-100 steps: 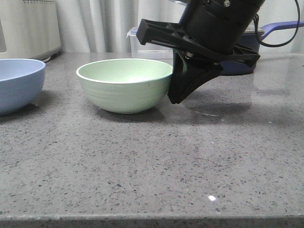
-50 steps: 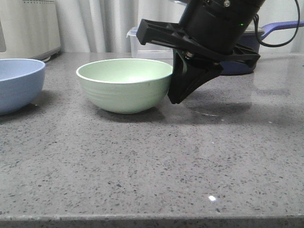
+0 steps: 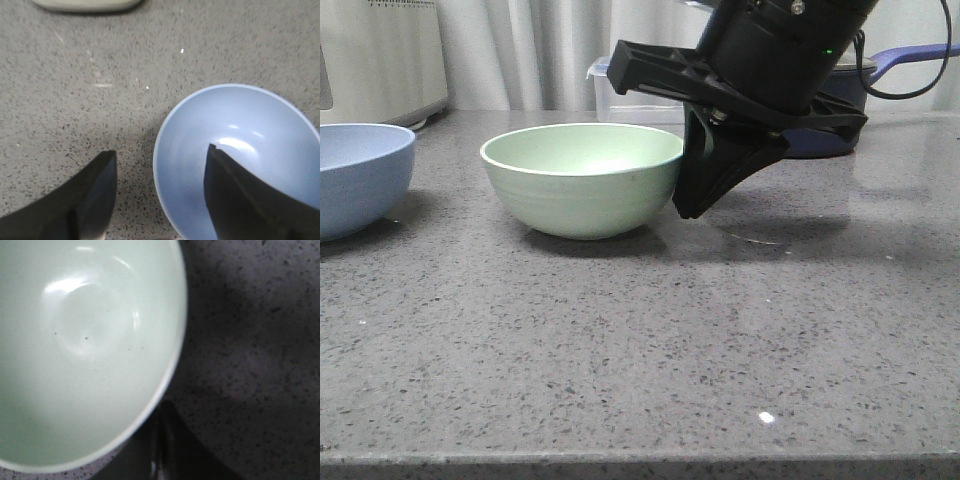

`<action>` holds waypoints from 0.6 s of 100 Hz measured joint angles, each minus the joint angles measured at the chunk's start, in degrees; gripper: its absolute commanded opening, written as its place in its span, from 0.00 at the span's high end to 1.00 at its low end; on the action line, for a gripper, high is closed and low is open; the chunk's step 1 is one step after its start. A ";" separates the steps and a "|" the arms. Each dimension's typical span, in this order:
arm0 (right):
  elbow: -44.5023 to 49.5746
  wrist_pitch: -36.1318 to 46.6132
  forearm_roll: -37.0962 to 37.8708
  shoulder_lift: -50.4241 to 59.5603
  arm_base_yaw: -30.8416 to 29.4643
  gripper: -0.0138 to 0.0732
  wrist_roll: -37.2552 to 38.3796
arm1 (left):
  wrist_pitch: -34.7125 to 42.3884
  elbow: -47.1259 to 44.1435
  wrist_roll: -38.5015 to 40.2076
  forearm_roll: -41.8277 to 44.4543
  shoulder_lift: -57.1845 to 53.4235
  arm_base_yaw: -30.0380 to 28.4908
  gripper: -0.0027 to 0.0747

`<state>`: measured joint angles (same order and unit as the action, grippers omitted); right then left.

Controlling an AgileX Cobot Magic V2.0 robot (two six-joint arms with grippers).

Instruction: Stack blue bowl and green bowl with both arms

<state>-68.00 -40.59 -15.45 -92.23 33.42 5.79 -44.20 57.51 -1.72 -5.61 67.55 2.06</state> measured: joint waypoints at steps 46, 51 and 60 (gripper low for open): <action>0.00 0.00 -0.04 0.00 0.00 0.93 0.00 | -2.11 2.65 0.00 0.00 9.90 0.00 0.46; 0.00 0.00 -0.04 0.00 0.00 0.93 0.00 | -2.11 2.65 0.00 0.00 10.44 0.00 0.46; 0.00 0.00 -0.04 0.00 0.00 0.93 0.00 | -2.11 2.74 0.00 0.00 11.59 0.00 0.46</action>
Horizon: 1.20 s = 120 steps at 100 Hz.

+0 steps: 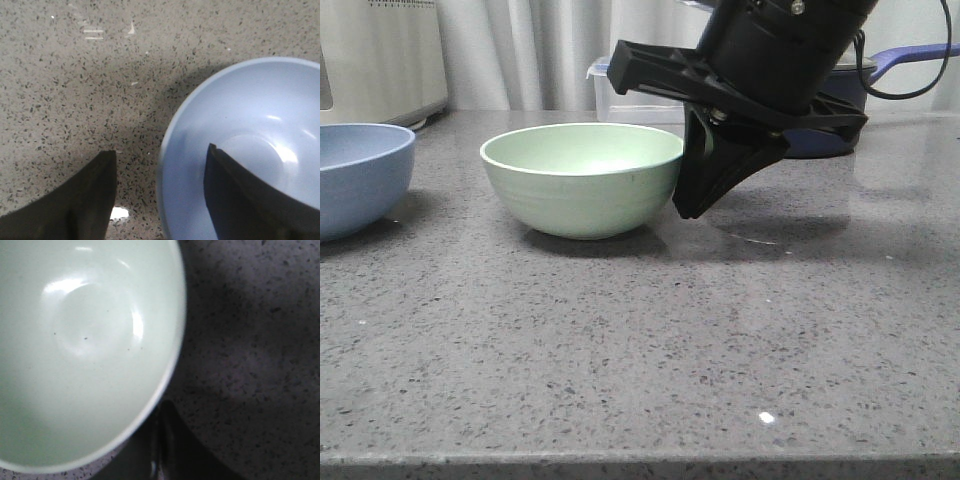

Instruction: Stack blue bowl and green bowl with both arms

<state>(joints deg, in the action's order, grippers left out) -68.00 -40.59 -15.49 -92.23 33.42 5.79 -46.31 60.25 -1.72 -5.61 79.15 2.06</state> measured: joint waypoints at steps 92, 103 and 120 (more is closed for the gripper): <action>0.00 0.00 -0.09 0.00 0.00 0.93 0.00 | -5.79 5.21 0.12 -2.90 1.16 0.00 0.99; 0.00 0.00 -0.09 0.00 0.00 0.93 0.00 | -8.95 10.67 0.12 -4.30 1.16 0.45 0.99; 0.00 0.00 -0.09 0.00 0.00 0.93 0.00 | -13.00 17.80 0.12 -4.47 1.60 4.10 0.99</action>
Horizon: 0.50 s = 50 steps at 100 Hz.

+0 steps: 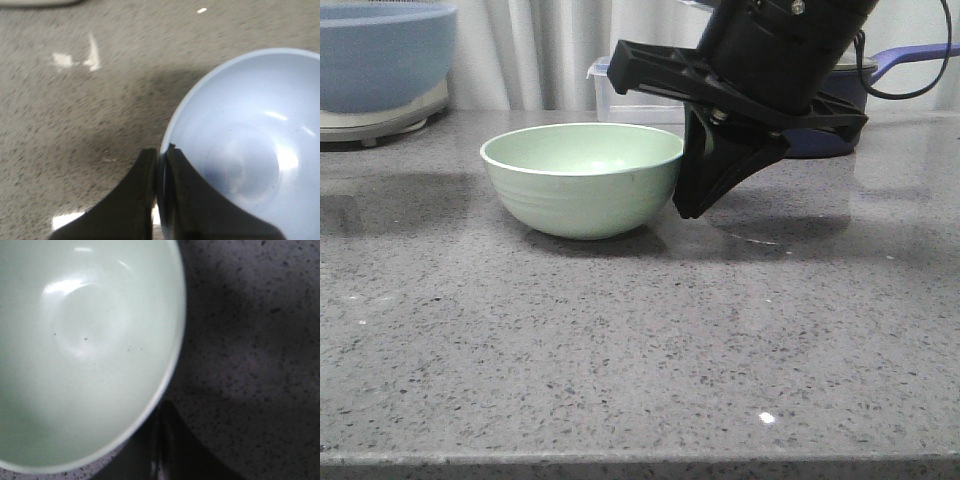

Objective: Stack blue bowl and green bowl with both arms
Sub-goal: 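Grasp the light blue bowl rim with the left gripper and lift it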

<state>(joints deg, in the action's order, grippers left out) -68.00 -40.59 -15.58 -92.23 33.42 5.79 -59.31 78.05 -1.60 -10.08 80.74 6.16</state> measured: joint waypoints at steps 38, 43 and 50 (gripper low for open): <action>0.00 0.00 0.00 0.00 0.00 0.93 0.00 | -4.88 10.57 0.00 -0.27 8.56 10.36 0.99; 0.00 0.00 0.00 0.00 0.00 0.93 0.00 | -4.88 11.35 0.00 -0.27 9.66 11.60 0.99; 0.00 0.00 0.00 0.00 0.00 0.93 0.00 | -4.88 12.13 0.00 -0.37 10.86 13.15 0.99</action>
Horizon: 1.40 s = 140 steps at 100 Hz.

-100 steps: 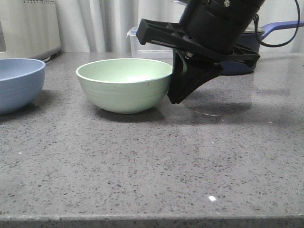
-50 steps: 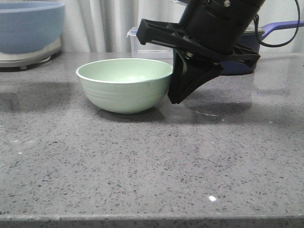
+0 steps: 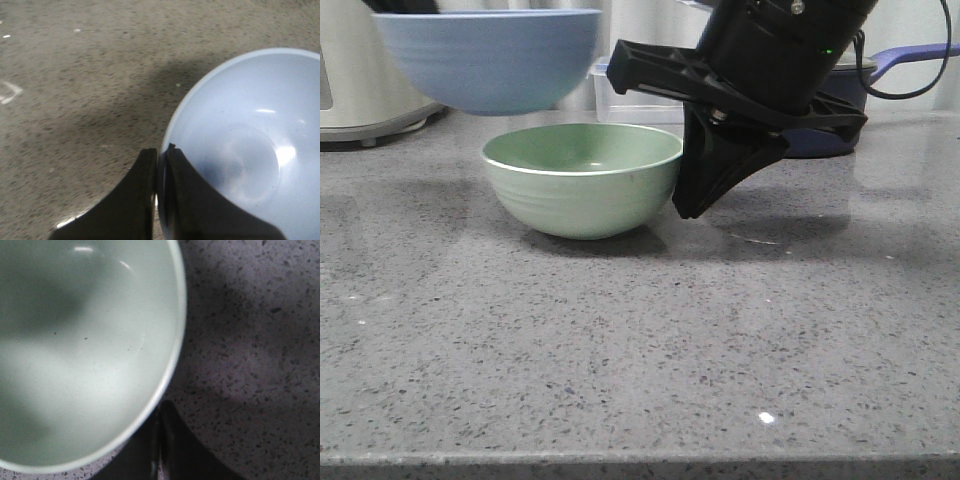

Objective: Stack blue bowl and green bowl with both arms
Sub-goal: 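Grasp the light blue bowl rim with the left gripper and lift it, then lower the blue bowl into the green bowl and open the left gripper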

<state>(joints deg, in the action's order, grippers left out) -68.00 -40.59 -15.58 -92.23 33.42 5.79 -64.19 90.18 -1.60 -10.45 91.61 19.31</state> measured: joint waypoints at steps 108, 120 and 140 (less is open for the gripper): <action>0.00 0.00 0.00 0.00 0.00 0.93 0.00 | 1.59 1.83 -0.07 -4.59 3.99 3.68 0.88; 0.00 0.00 0.00 0.00 0.00 0.93 0.00 | 1.59 1.83 -0.10 -5.89 3.99 3.68 0.64; 0.00 0.00 0.00 0.00 0.00 0.93 0.00 | 1.47 1.85 -0.20 -6.41 3.99 3.68 0.56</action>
<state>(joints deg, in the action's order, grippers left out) -68.00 -40.59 -15.58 -92.23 33.42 5.79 -62.72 92.03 -1.80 -16.86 95.60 23.00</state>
